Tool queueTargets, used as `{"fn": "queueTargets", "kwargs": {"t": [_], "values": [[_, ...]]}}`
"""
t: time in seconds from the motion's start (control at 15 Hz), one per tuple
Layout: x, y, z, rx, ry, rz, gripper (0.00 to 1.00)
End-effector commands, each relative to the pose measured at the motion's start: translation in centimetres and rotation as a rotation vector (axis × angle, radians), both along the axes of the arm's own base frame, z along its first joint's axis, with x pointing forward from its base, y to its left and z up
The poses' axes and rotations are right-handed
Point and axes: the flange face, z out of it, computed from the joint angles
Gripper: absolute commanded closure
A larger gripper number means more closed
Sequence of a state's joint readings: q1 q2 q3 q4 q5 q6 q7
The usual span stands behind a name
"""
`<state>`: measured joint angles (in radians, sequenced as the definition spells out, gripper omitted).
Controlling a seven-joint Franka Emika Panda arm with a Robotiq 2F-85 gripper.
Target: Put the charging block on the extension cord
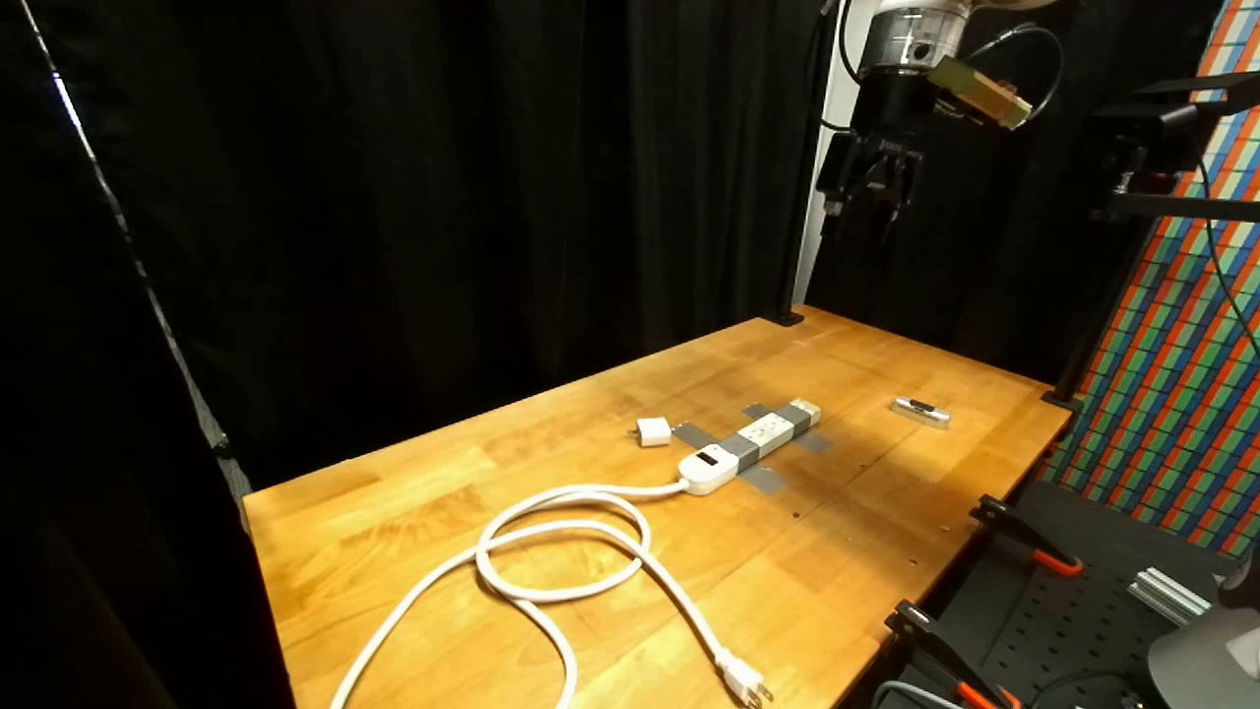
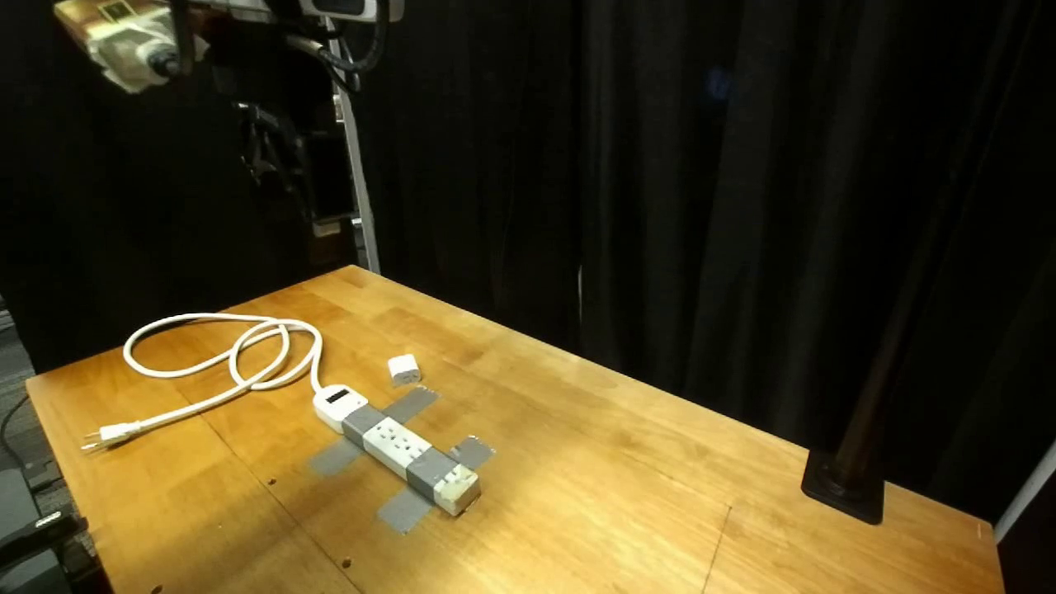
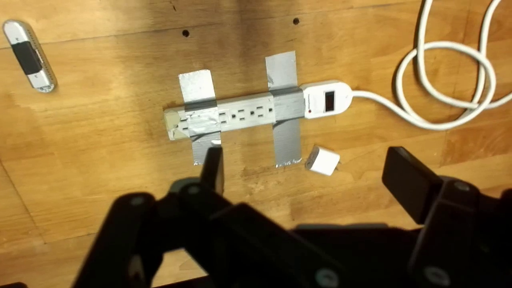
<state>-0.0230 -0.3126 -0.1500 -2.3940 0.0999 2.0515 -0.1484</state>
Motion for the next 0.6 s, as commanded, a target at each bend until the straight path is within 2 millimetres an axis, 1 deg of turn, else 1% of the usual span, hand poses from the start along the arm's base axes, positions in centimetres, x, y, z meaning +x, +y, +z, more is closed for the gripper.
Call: {"fn": "queueTargets", "kwargs": {"t": [0.0, 0.07, 0.33, 0.47, 0.53], "values": [[2.2, 0.9, -1.2, 0.049, 0.026, 0.193, 0.0], [2.7, 1.6, -2.2, 0.048, 0.039, 0.249, 0.0], [4.9, 5.7, -6.8, 0.045, 0.105, 0.47, 0.0], [5.9, 7.4, -9.0, 0.016, 0.092, 0.583, 0.0], [6.4, 8.2, -10.1, -0.005, 0.058, 0.628, 0.0]]}}
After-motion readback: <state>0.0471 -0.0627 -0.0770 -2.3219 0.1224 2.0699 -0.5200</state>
